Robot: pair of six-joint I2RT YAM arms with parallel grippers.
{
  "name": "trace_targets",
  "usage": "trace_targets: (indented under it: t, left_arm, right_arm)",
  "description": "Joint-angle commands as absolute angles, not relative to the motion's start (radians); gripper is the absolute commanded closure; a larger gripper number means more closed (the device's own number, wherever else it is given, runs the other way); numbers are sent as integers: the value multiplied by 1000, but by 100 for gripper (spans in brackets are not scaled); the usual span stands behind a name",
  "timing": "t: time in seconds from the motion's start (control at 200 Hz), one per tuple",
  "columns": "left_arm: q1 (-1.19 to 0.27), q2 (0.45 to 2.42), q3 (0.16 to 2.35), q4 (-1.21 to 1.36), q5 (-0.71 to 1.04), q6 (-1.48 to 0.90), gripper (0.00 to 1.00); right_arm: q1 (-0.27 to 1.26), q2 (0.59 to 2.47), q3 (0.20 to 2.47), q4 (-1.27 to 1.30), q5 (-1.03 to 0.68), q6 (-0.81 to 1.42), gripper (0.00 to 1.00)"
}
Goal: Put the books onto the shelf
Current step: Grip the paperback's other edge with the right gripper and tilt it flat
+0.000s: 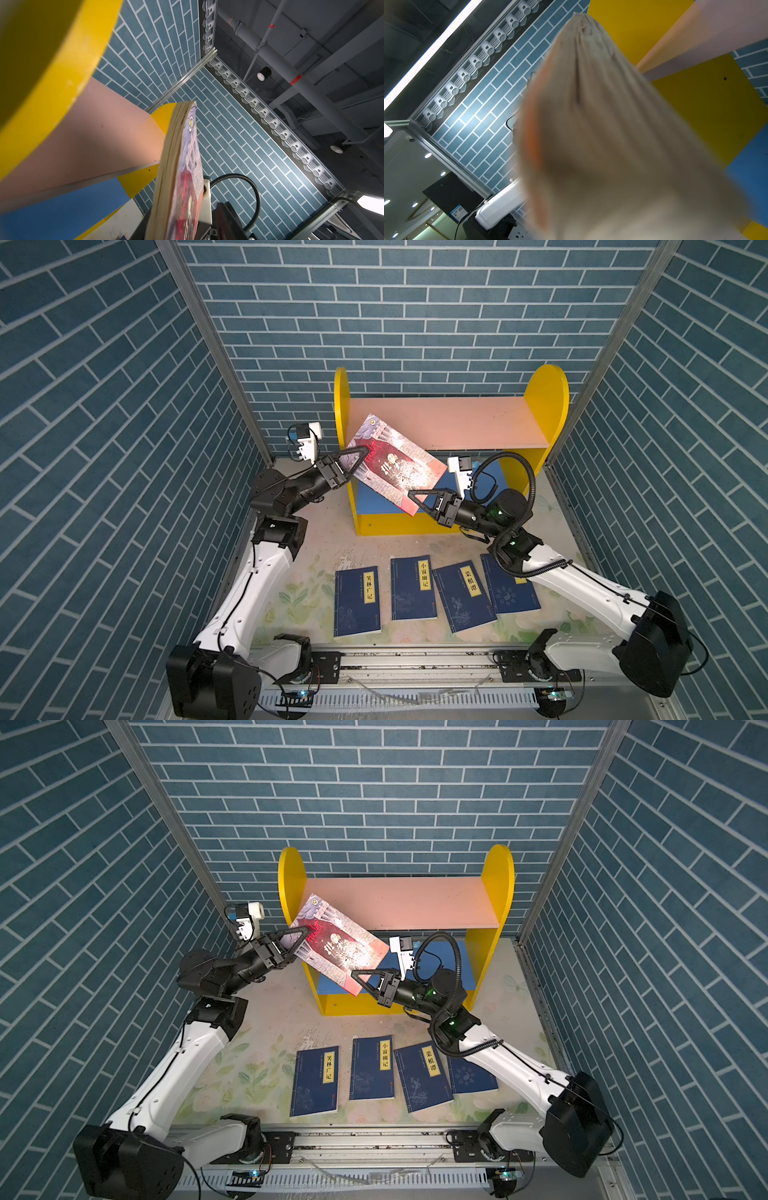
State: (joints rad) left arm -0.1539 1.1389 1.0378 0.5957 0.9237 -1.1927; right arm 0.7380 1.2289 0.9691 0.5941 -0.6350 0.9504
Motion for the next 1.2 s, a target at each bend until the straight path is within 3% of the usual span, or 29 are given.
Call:
trace_targets:
  t: [0.0,0.1,0.315,0.545,0.815,0.995,1.105,1.195]
  left_arm:
    - [-149,1099,1077,426,1024,-1028,49]
    - [-149,1084,1119,235,1068,-906,44]
    - [-152,1066,1122,337,1211,-1009,33]
    - [-185,1059,1135,351,1326,-1026,31]
    - [-251,1091,1152,291,1388,-994,55]
    - [-264,1098,1156,258,1356,-974,98]
    - [-264,1103,1173,261,1300,-974,100]
    - [-264,1116,1195,277,1256,-987,100]
  right_arm:
    - [690,1110,1051,368,-748,833,100]
    - [636,1041,1108,129,-833,751,100]
    - [572,1008,1259,-324,-980,550,100]
    - [543,1019,1288,-347,-1102,538,100]
    - [527,1098,1347,-368,-1202,531,100]
    - [514,1132,1376,-380,-1187,526,100]
    - [506,1135,1375,-371,-1147,543,64]
    - [494,1120,1350,-327,-1109,585,52]
